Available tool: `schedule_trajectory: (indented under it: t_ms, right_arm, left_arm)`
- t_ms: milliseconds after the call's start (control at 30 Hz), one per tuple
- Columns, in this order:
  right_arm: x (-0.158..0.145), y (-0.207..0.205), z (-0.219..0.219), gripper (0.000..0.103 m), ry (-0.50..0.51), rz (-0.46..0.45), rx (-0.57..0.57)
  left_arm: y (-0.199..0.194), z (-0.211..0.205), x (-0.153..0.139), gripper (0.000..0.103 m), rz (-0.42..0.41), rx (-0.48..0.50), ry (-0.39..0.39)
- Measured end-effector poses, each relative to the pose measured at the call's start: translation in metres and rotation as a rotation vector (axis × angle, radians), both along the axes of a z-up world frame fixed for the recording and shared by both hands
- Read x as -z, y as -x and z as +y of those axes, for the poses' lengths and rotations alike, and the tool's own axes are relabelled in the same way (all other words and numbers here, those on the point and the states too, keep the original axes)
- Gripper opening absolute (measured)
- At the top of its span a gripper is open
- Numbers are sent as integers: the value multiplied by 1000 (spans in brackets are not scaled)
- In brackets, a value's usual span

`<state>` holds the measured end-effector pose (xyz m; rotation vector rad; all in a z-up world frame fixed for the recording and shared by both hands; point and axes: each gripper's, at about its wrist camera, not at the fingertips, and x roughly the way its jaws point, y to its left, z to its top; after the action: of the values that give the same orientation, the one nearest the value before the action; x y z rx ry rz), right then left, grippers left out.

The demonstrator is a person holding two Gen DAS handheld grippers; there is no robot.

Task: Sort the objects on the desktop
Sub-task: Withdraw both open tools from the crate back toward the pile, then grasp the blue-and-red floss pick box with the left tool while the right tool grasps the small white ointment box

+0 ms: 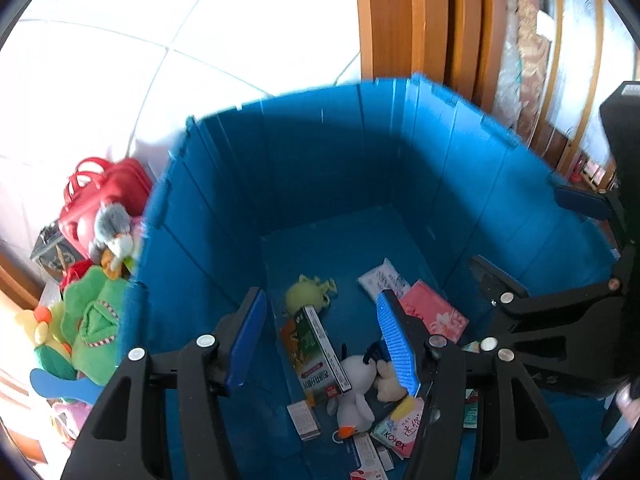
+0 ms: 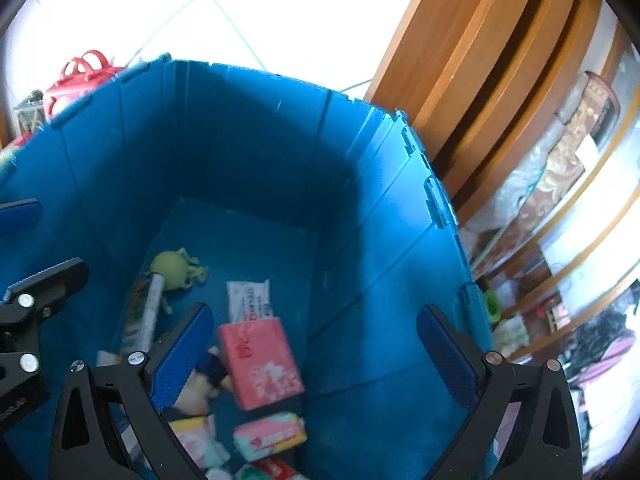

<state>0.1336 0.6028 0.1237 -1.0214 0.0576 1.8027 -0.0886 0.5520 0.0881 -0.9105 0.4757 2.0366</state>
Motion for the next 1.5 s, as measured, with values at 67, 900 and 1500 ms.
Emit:
schedule_trajectory:
  t_ms: [67, 900, 1500]
  right_arm:
    - [-17, -3, -15, 103, -43, 20, 9]
    - [-33, 173, -249, 103, -129, 320, -373]
    - [184, 297, -252, 103, 336, 103, -308]
  left_arm:
    - [-2, -17, -16, 57, 15, 4, -61]
    - [99, -335, 9, 76, 177, -364, -185]
    - [194, -491, 188, 76, -90, -583, 100]
